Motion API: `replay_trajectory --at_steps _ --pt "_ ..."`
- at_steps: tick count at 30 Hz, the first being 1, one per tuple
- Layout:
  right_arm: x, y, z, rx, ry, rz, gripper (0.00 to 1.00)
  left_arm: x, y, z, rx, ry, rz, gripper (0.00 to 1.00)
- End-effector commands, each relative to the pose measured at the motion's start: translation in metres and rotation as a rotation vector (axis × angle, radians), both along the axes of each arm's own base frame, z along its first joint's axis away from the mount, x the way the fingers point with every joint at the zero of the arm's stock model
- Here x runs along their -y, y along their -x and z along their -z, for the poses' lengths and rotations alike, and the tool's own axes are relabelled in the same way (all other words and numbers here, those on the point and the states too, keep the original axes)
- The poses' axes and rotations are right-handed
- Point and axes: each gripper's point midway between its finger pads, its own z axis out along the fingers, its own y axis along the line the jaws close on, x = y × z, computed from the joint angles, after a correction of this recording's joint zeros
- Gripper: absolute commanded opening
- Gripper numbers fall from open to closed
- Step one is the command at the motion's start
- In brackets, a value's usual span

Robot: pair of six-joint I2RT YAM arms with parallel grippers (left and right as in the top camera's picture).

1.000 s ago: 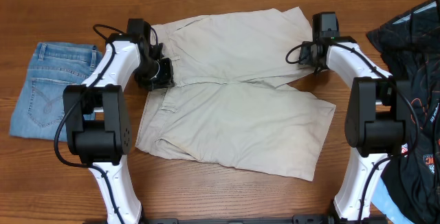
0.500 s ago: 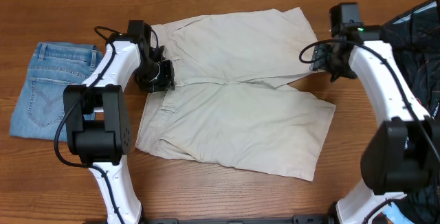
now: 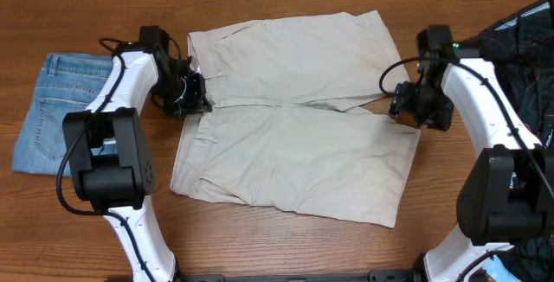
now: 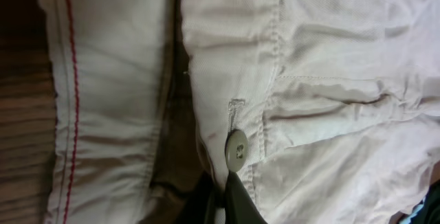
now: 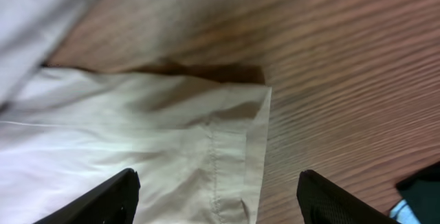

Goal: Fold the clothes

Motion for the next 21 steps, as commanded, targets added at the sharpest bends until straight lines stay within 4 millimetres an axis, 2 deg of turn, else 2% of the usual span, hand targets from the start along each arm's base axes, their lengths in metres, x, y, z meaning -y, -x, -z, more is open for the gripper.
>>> replay_trajectory --at_steps 1,5,9,14,21 --pt "0.003 0.016 0.021 -0.043 -0.011 0.029 0.77 -0.003 -0.010 -0.027 0.079 0.015 0.006 0.04" --pt "0.012 0.031 0.041 -0.078 -0.012 0.079 0.77 -0.006 -0.011 -0.025 0.082 -0.005 0.006 0.04" --pt "0.017 0.042 0.057 -0.093 -0.017 0.107 0.77 -0.024 -0.008 -0.017 0.063 -0.125 -0.004 0.04" --pt "0.019 0.042 0.062 -0.087 -0.020 0.112 0.77 -0.049 -0.004 -0.010 0.023 -0.271 -0.050 0.04" --pt "0.019 0.041 0.062 -0.079 -0.020 0.108 0.77 -0.056 -0.003 -0.008 0.013 -0.318 -0.079 0.04"
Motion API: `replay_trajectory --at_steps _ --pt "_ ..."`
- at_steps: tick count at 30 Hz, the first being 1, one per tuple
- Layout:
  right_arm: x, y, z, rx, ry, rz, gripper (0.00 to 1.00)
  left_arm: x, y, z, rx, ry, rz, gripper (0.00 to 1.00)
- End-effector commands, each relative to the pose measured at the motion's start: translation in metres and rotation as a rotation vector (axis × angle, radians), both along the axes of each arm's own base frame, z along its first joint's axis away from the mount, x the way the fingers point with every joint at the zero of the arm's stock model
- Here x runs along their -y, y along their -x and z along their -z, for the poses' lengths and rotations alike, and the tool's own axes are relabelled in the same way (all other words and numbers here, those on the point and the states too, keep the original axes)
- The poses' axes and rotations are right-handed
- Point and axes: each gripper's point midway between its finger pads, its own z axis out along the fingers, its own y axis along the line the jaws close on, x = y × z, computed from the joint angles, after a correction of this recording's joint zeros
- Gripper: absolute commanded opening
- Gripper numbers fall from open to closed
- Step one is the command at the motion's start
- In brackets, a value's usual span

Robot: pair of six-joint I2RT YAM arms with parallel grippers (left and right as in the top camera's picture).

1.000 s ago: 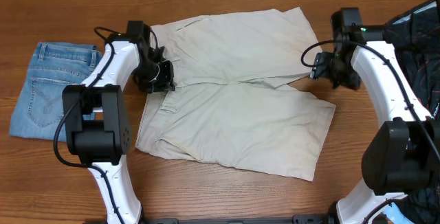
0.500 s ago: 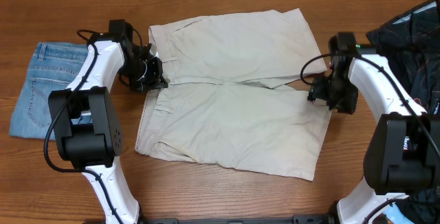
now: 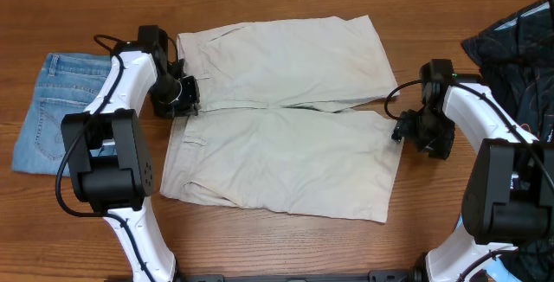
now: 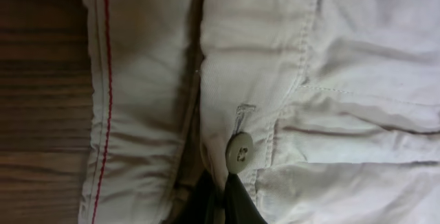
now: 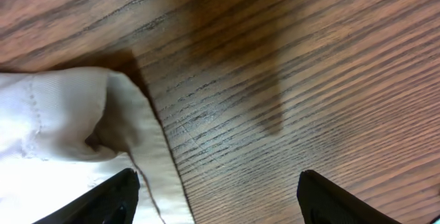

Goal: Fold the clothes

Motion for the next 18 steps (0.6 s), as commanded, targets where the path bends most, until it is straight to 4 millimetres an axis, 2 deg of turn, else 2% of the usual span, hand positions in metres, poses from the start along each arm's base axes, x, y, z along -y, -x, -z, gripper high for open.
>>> replay_trajectory --at_steps 1,5,9,12,14,16,18 --pt "-0.001 0.000 0.001 0.003 -0.007 0.007 0.77 -0.022 -0.007 -0.016 0.039 -0.118 -0.058 0.04" --pt "-0.001 0.000 0.001 0.003 -0.007 0.006 0.77 -0.032 -0.005 -0.013 0.024 -0.177 -0.080 0.05" --pt "-0.001 0.000 0.001 0.004 -0.008 0.004 0.78 -0.032 -0.007 -0.016 0.032 -0.177 -0.080 0.13" --pt "0.000 -0.004 -0.001 0.017 -0.006 0.004 0.78 -0.033 -0.012 -0.025 0.042 -0.178 -0.083 0.31" --pt "0.000 -0.010 -0.009 0.038 -0.006 0.003 0.78 -0.035 -0.017 -0.040 0.053 -0.183 -0.084 0.49" --pt "0.000 -0.016 -0.021 0.074 -0.006 0.003 0.79 -0.040 -0.021 -0.057 0.065 -0.215 -0.088 0.55" --pt "-0.001 -0.021 -0.034 0.113 -0.010 -0.004 0.79 -0.046 -0.024 -0.073 0.075 -0.247 -0.096 0.56"
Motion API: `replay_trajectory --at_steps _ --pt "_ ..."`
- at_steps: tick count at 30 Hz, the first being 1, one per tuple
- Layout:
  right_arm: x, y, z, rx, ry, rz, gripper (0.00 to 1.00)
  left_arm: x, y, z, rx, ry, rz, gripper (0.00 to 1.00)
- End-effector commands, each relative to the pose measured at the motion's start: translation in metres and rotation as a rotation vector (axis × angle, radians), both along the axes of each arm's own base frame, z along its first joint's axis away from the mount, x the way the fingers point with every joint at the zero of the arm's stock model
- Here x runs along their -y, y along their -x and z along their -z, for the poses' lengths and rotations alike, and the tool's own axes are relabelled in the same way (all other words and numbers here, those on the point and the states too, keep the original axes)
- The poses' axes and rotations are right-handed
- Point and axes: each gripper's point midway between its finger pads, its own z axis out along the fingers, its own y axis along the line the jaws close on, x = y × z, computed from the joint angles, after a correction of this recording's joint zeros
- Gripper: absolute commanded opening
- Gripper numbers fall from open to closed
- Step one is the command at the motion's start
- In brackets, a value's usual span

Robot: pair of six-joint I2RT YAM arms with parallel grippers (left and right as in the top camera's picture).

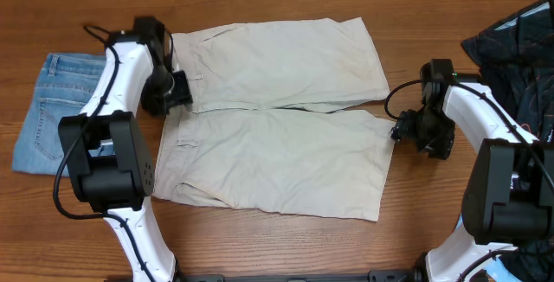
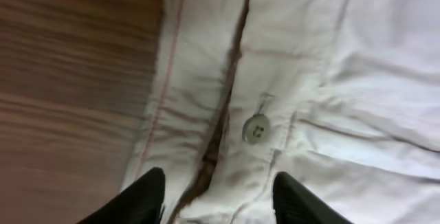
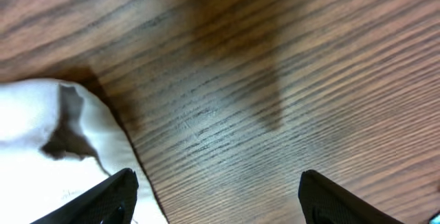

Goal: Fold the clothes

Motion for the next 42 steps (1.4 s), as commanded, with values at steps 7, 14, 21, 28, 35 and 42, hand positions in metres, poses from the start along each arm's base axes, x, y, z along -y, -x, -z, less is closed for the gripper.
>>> replay_trajectory --at_steps 7,14,21,28,35,42 --pt "-0.001 -0.023 -0.101 0.301 0.004 -0.032 0.80 -0.027 -0.011 -0.098 0.105 -0.148 -0.065 0.57" --pt "-0.017 0.003 -0.147 0.390 -0.065 -0.064 0.85 -0.019 0.010 -0.133 0.133 -0.166 -0.040 0.57" --pt "-0.023 0.024 -0.170 0.433 -0.087 -0.069 0.86 0.010 0.034 -0.182 0.247 -0.187 0.040 0.57" --pt "-0.036 0.046 -0.183 0.463 -0.107 -0.107 0.86 0.027 0.082 -0.186 0.277 -0.179 0.052 0.57" --pt "-0.060 0.076 -0.164 0.359 -0.143 -0.092 0.86 0.021 0.127 -0.161 0.290 -0.167 -0.019 0.63" --pt "-0.094 0.113 -0.104 0.199 -0.254 -0.087 0.86 0.017 0.163 -0.109 0.235 -0.158 -0.089 0.72"
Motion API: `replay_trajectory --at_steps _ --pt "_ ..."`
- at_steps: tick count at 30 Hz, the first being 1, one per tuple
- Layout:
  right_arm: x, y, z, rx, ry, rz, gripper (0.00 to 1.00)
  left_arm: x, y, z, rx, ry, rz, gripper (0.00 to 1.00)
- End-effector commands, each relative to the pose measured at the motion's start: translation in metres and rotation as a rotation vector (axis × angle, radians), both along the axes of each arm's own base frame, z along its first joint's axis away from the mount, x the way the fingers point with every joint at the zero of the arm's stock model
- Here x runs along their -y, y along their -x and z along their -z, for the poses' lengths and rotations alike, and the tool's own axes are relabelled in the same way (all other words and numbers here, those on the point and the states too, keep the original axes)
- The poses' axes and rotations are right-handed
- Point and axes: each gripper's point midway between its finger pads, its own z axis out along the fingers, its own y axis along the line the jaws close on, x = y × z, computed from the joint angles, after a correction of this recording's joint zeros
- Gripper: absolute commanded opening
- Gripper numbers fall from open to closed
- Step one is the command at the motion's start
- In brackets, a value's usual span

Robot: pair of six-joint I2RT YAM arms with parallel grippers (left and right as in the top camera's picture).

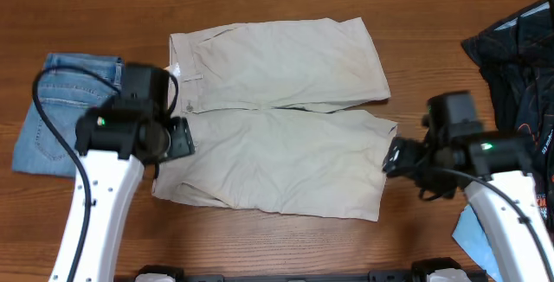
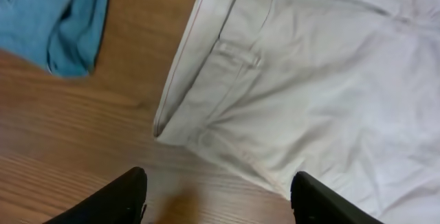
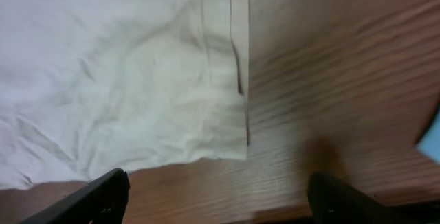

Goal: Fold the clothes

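Observation:
Beige shorts (image 1: 277, 109) lie spread flat across the middle of the table, waistband to the left and leg hems to the right. My left gripper (image 1: 177, 137) hovers open over the near waistband corner (image 2: 206, 93), with bare wood between its fingers (image 2: 124, 196). My right gripper (image 1: 394, 157) is open above the near leg's hem corner (image 3: 227, 114), which lies flat on the wood. Neither gripper holds any cloth.
Folded blue jeans (image 1: 61, 109) lie left of the shorts, and their edge shows in the left wrist view (image 2: 55, 18). A dark garment (image 1: 519, 57) is heaped at the right edge. A light blue item (image 1: 472, 230) sits at the front right.
Both grippers stand higher and nearer the front edge. The left was at the waistband button and is now over the near waistband corner. The right now looks down on the near leg's hem. The shorts lie unchanged.
My left gripper was shut on the waistband by the button while the right stood open at the hem. The shorts then lay further left, still held. Then the left gripper was open and the shorts flat. Now both open grippers hang above the near half.

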Motion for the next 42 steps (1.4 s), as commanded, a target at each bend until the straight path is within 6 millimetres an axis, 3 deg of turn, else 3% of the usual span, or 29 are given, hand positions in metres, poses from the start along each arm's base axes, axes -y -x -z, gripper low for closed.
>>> replay_trajectory --at_steps 1,7,12,17,22,27,30,42 --pt "-0.021 0.022 0.029 -0.083 -0.092 0.017 0.86 -0.005 0.017 0.027 -0.043 0.015 -0.082 0.72" --pt "-0.037 0.054 0.070 -0.214 -0.157 0.058 0.87 -0.004 0.028 0.063 -0.101 0.124 -0.145 0.72" --pt "-0.043 0.074 0.097 -0.297 -0.209 0.140 0.87 -0.024 0.040 0.077 -0.140 0.139 -0.252 0.72" --pt "-0.054 0.077 0.122 -0.300 -0.287 0.210 0.85 -0.028 0.047 0.091 -0.160 0.189 -0.305 0.75" --pt "-0.055 0.079 0.140 -0.298 -0.309 0.294 0.72 -0.021 0.049 0.104 -0.166 0.230 -0.299 0.75" --pt "-0.054 0.078 0.144 -0.293 -0.313 0.324 0.66 -0.019 0.053 0.109 -0.178 0.238 -0.296 0.75" --pt "-0.054 0.075 0.145 -0.282 -0.310 0.333 0.52 -0.019 0.053 0.109 -0.178 0.238 -0.296 0.75" --pt "-0.042 0.062 0.145 -0.241 -0.312 0.400 0.49 -0.019 0.054 0.109 -0.182 0.239 -0.296 0.75"
